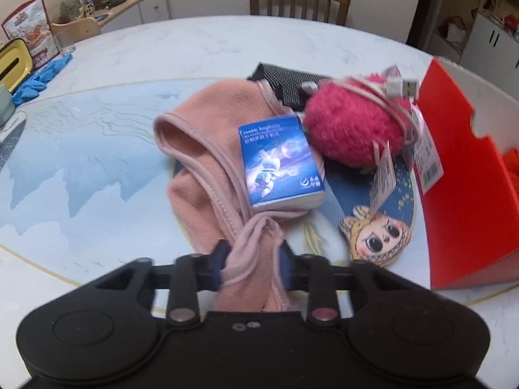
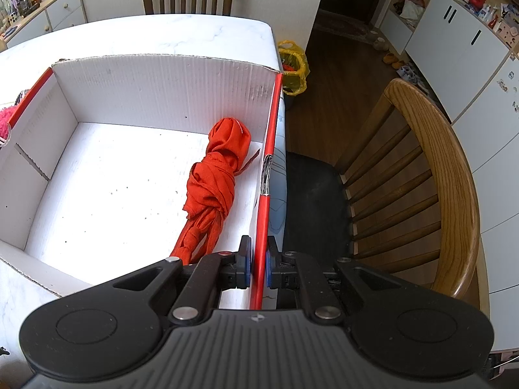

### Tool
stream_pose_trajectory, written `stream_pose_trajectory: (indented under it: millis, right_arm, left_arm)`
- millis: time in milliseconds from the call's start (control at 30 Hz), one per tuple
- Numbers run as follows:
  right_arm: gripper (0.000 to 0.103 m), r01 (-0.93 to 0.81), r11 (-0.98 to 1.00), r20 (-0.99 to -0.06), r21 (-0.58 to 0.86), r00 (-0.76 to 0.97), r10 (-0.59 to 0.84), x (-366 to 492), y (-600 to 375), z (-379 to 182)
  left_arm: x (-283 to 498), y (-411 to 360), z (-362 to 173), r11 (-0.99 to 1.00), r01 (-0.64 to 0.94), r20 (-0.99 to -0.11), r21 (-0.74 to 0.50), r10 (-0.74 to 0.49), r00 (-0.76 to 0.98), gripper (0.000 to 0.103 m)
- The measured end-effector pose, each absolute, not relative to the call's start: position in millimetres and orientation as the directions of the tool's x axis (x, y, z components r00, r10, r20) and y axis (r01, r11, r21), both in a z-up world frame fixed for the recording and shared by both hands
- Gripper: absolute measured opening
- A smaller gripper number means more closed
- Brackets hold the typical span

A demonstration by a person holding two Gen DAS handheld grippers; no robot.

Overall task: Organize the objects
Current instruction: 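Lift the pink fleece hat with the left gripper and carry it over the box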

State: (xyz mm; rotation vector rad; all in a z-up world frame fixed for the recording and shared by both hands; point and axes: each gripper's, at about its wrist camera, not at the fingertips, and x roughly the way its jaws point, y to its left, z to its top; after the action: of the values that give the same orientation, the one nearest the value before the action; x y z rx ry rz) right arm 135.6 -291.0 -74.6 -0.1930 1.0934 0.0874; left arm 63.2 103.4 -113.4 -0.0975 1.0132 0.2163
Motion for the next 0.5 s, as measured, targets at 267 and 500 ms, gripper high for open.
stream_pose_trajectory:
  millis: [267,500]
  right_arm:
    - [0.008,-0.164,0.98,-0.888,-0.11,0.459,-0.023,135,-291,-75]
    - [0.008,-0.165,0.981,-0.886,-0.104,0.463,-0.017,135,-291,-73]
  left_arm:
    - [57,95,-52,0.973,-0.23,-0.744,-0.023,0.137,0.654,0.016]
    - [68,83,-5,0.977,-0.201,-0.618,-0.065,0.119,0.777,0.015]
